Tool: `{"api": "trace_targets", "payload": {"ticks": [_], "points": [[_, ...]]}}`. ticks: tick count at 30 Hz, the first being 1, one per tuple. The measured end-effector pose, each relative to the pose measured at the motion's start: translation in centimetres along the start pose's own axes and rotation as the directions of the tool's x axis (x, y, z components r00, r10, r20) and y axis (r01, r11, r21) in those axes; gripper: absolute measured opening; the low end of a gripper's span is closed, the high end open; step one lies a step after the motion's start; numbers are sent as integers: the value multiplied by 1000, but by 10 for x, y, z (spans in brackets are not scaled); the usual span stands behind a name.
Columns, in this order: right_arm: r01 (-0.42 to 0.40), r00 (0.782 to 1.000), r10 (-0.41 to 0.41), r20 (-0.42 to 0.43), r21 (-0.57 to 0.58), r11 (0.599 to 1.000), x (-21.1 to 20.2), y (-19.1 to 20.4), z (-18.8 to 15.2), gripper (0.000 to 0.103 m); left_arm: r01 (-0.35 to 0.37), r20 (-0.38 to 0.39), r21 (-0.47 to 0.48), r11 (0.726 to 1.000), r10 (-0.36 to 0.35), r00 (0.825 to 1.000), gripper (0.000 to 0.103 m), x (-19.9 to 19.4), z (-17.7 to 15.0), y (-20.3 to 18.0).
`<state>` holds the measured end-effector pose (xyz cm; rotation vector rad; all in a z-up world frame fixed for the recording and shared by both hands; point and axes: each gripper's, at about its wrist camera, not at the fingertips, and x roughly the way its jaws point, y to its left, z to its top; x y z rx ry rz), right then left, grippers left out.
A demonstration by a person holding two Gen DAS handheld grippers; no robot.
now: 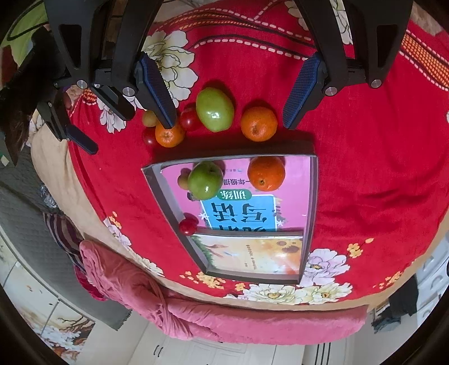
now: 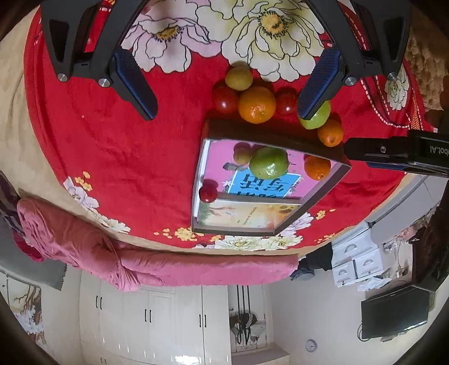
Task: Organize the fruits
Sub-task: 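Withdraw both open tools back toward the fruit in front of the tray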
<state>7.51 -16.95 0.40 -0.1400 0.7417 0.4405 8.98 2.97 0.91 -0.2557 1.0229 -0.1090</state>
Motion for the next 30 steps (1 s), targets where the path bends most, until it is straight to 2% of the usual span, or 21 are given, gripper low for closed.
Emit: {"api": "trace_targets", "payload": {"ticks": [30], "points": [[-2,992,2,-127,1,1000,15,2,-19,100,68,-104,-24,997,-70,992,79,26,-18,-3]]}}
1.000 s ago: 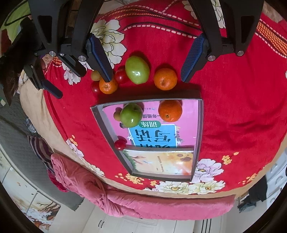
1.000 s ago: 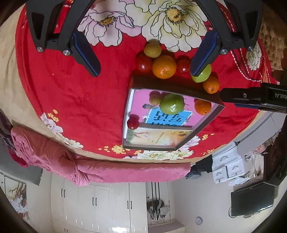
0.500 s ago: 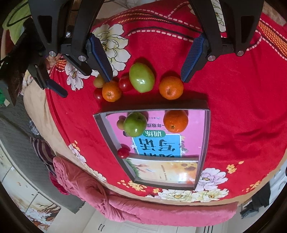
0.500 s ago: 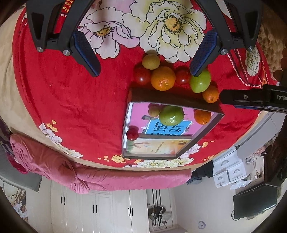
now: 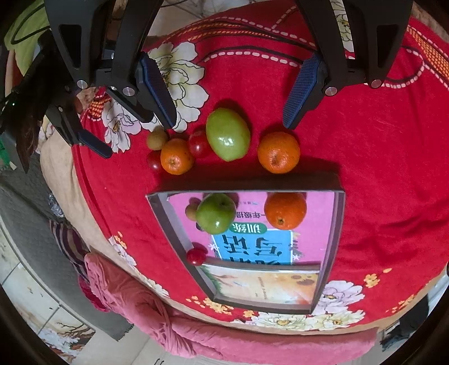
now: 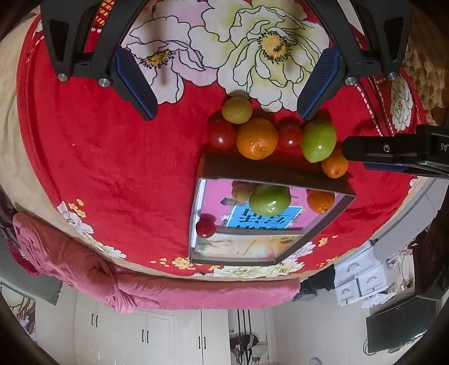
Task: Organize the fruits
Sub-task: 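Withdraw both open tools back toward the fruit in front of the tray, then grasp a green pear-like fruit with the left tool while the right tool grasps a small brown fruit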
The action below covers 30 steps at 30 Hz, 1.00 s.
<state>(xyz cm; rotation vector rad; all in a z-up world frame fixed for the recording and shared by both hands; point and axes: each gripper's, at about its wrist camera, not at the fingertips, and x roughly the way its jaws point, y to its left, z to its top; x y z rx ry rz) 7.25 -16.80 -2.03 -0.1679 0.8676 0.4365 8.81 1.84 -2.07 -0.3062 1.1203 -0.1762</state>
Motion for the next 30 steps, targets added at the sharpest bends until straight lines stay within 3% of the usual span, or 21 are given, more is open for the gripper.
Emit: {"api": "trace_targets", "payload": {"ticks": [5,10,19,22,25,30], "points": [[-8,1000,8,-22,9,1000,6,-2,-2,96,5,-16,-5,1000,-5,1000,79,7,-2,1],[-27,997,29,-74,35,999,17,-8,-4,72,15,-32,-12,1000,-15,999,79,14,-4,3],[-93,990,95,-108,28,995,26,-3,-8,44,9,-39,-20,1000,-10,999,78,25,-5,4],[-106,989,105,-105,-1,994,27,3,-8,39,14,-40,-27,1000,-15,999,75,28,-5,4],[-109,989,107,-99,-15,994,29,6,-7,34,25,-44,-36,999,-26,999,63,32,-4,6],[-125,987,125,-98,9,992,32,3,-5,29,47,-51,-54,997,-50,997,62,39,-1,8]]}}
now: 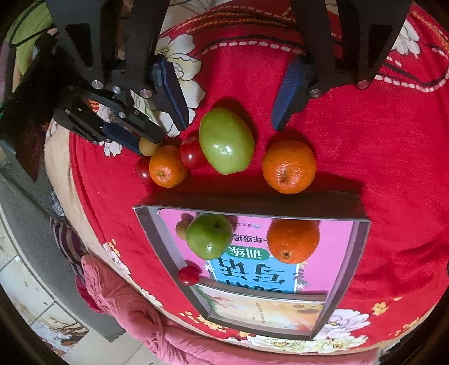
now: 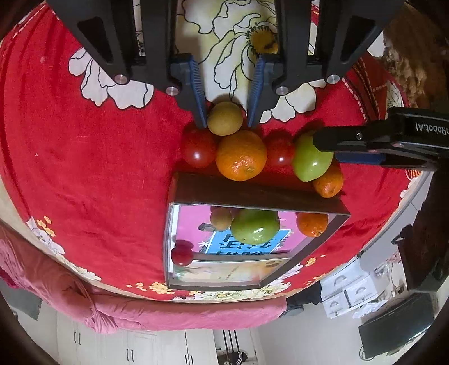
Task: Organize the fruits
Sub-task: 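Grasp a green pear-like fruit with the left tool while the right tool grasps a small brown fruit, then lift and carry the green fruit and brown fruit over the tray with both tools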
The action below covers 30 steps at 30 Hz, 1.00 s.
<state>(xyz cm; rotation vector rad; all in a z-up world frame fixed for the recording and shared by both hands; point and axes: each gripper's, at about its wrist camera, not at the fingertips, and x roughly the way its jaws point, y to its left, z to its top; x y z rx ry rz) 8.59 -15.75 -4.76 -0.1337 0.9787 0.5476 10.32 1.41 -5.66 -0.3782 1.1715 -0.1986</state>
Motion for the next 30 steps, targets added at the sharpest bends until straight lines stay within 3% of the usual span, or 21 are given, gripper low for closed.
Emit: {"api": "trace_targets", "payload": {"ticks": [5,18,23,30], "points": [[6,1000,-6,-7,-3,1000,4,-1,2,27,4,-2,-4,1000,-4,1000,50,3,3,0],[7,1000,-7,-10,-11,1000,7,-2,4,27,33,-7,-33,999,-34,999,49,15,9,5],[9,1000,-9,-7,-20,1000,8,-1,5,27,88,-3,-68,994,-89,996,44,16,12,13],[-11,1000,11,15,-14,1000,0,0,3,27,88,6,-47,995,-88,996,44,11,11,8]]}}
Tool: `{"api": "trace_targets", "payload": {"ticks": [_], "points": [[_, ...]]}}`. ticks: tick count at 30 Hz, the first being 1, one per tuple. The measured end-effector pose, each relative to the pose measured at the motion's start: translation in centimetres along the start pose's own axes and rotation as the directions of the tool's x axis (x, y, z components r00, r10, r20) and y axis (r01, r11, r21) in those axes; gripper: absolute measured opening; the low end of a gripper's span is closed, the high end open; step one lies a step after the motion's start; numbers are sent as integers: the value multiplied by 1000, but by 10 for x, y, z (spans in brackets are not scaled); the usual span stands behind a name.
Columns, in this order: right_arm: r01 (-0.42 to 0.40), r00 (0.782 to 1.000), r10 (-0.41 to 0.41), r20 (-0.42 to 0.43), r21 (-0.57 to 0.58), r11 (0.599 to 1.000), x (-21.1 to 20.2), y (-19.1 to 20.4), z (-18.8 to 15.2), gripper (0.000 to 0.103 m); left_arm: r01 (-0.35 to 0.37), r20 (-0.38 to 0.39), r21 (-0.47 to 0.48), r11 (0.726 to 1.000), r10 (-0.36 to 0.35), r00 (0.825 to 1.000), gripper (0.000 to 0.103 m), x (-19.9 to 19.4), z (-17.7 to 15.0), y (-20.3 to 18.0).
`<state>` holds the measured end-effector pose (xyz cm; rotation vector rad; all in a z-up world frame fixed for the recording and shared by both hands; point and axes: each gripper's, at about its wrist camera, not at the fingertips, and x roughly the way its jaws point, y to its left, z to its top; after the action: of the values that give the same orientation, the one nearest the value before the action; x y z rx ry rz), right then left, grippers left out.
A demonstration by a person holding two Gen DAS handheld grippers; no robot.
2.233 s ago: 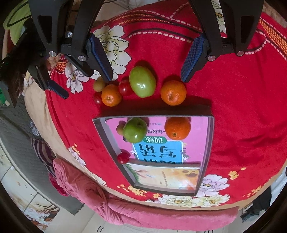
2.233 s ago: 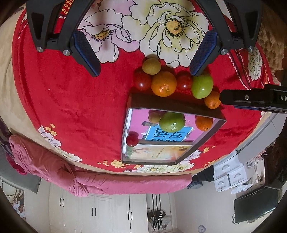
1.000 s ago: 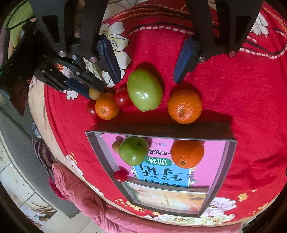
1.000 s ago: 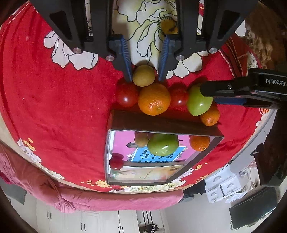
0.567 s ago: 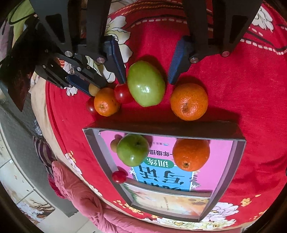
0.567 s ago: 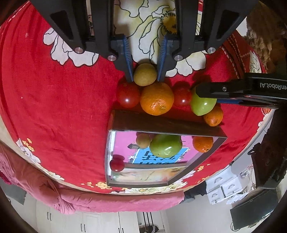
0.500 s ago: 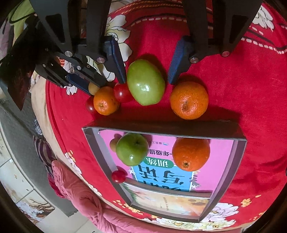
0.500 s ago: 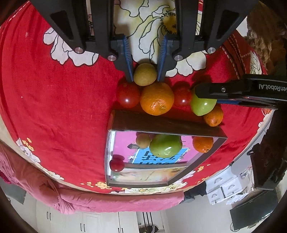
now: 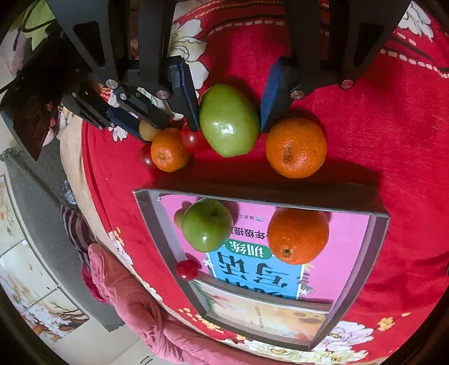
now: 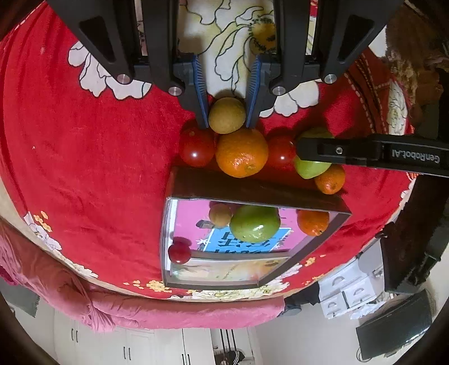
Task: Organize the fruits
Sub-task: 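Lift and carry the green fruit and brown fruit over the tray with both tools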
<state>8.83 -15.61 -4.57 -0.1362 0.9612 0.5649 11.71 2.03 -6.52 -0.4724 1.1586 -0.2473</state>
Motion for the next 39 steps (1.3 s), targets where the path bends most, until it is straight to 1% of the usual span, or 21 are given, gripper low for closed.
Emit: {"api": "trace_targets", "payload": {"ticks": [3,9,14,20,28,39], "points": [[-15,999,15,30,-2,1000,-8,1,0,27,-4,9,12,1000,4,1000,44,-9,-2,-3],[-33,994,35,100,-13,999,-22,5,5,27,-45,70,57,997,41,997,44,-32,-2,-13],[-38,987,39,155,-14,999,-32,5,10,27,-90,133,84,992,78,988,44,-53,2,-17],[-29,979,37,199,-40,999,-38,8,16,27,-117,181,84,990,100,978,44,-70,7,-15],[-11,971,28,236,-72,997,-43,12,19,27,-136,210,84,987,116,971,44,-76,14,-18],[5,963,11,269,-59,998,-45,2,28,27,-161,232,88,983,137,963,44,-74,29,-24]]}}
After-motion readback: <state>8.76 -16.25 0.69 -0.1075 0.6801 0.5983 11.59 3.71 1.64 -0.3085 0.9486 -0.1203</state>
